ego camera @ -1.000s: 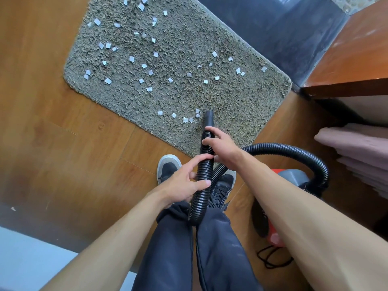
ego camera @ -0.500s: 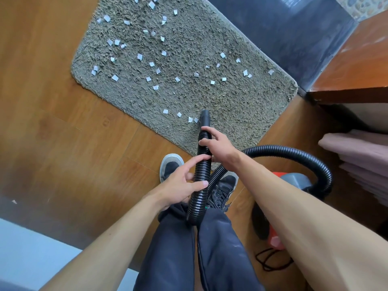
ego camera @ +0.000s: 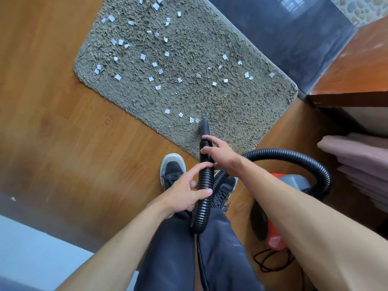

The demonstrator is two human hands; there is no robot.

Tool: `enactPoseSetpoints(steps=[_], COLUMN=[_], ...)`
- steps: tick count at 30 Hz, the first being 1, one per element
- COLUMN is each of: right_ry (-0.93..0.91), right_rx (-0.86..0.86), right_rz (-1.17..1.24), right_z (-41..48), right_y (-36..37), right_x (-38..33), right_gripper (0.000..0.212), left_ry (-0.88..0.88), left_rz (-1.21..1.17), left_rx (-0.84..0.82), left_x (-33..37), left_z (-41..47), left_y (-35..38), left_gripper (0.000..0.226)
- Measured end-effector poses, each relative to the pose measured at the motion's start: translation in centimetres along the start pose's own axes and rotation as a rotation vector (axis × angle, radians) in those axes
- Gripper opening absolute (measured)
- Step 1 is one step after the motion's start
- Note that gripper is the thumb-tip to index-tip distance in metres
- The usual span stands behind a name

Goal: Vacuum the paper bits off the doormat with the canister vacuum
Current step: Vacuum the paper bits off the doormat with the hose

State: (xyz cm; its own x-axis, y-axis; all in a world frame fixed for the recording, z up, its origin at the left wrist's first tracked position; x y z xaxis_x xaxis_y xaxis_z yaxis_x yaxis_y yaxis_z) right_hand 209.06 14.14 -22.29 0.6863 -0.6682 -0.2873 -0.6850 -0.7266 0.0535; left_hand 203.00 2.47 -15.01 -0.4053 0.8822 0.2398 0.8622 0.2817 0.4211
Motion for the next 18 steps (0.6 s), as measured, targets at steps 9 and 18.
enactPoseSetpoints(steps=[9,18], right_ry=[-0.039,-0.021], right_rx=[-0.029,-0.053], right_rz=[-0.06,-0.136], right_z=[0.5,0.8], right_y=[2.4,2.3], right_x=[-1.0,-1.3], right_gripper=[0.05,0.051], left_ry=[0.004,0.002], left_rz=[-0.048,-0.084], left_rx=[0.067,0.055], left_x=[-0.5,-0.5], left_z=[-1.0,-1.0], left_y=[-1.3,-1.1], left_gripper=[0.06,0.061])
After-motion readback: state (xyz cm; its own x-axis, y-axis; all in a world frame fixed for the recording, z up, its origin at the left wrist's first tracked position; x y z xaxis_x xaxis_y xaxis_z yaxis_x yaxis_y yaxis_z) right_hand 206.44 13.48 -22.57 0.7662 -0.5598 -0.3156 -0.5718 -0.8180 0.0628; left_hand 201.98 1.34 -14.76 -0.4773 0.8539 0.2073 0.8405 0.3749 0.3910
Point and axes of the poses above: each hand's wrist, its own z-axis towards the middle knuckle, its own y-axis out of the palm, x = y × z, the point moved 6 cm from there along z, towards the middle knuckle, and after that the axes turned 4 degrees about -y, right-handed, at the moved point
